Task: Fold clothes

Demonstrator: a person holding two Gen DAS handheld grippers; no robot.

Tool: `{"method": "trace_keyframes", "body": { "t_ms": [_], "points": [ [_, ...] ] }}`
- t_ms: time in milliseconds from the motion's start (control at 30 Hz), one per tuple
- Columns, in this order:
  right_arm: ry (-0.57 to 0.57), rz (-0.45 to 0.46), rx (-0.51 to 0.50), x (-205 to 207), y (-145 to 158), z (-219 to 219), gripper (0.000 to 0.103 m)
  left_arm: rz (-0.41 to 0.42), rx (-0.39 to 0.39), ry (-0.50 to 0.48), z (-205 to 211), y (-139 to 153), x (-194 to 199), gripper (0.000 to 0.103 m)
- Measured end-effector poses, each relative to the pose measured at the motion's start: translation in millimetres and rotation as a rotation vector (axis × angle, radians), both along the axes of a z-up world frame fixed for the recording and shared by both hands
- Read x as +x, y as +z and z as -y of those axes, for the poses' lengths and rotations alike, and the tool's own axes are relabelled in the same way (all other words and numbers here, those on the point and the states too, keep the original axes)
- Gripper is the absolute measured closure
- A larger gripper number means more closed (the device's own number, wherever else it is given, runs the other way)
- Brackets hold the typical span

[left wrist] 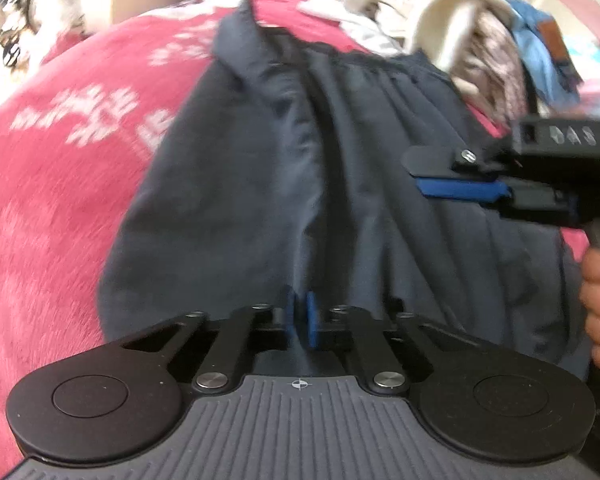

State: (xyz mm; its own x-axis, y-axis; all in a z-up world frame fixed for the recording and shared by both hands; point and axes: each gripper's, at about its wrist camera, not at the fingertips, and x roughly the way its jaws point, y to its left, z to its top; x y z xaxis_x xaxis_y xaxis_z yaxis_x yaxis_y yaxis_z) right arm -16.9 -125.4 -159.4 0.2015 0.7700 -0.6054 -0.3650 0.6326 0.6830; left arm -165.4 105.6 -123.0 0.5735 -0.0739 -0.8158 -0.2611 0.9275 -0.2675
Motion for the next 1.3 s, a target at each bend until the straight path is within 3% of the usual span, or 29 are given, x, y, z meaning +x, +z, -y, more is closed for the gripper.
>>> {"method": "trace_keyframes", "body": {
  "t_ms": [167, 267, 400, 600, 700, 800, 967, 1133, 1233, 1300],
  "points": [
    [0.074, -0.039, 0.024, 9.6, 2.9, -37.2, 0.06, 0.068, -0.085, 0.095, -26.0, 9.4, -24.0, 0.103],
    [0.123, -0.066, -0.002, 17.5, 1.9, -67.5, 0.06, 0.108, -0.144, 0.151, -45.8, 18.7, -40.6, 0.103],
    [0.172, -0.119, -0.03, 31.3, -6.2, -118.4, 0.057, 0.14, -0.16, 0.231, -75.9, 33.0, -58.7, 0.103],
    [0.295, -0.141, 0.01, 32.1, -9.4, -202.1, 0.057, 0.134, -0.054, 0.356, -128.2, 46.6, -82.1, 0.103],
    [0.324, -0.142, 0.017, 27.9, -11.8, -224.2, 0.056, 0.072, 0.025, 0.404, -157.1, 39.5, -86.9, 0.103],
    [0.323, -0.145, 0.033, 22.9, -13.1, -211.7, 0.056, -0.019, 0.043, 0.47, -179.6, 23.6, -88.4, 0.102],
    [0.326, -0.152, 0.023, 8.6, -12.1, -159.2, 0.054, -0.003, 0.057, 0.484, -180.0, 34.3, -101.4, 0.088],
    [0.291, -0.132, 0.0, -12.8, -3.8, -111.9, 0.054, -0.01, -0.029, 0.312, -145.1, 45.7, -111.3, 0.078],
    [0.245, -0.12, 0.015, -22.9, 1.8, -87.2, 0.054, -0.004, -0.048, 0.205, -106.1, 49.0, -118.1, 0.066],
    [0.233, -0.117, 0.011, -29.9, 2.3, -77.5, 0.054, 0.001, -0.01, 0.159, -81.3, 45.0, -120.6, 0.049]
  ]
}}
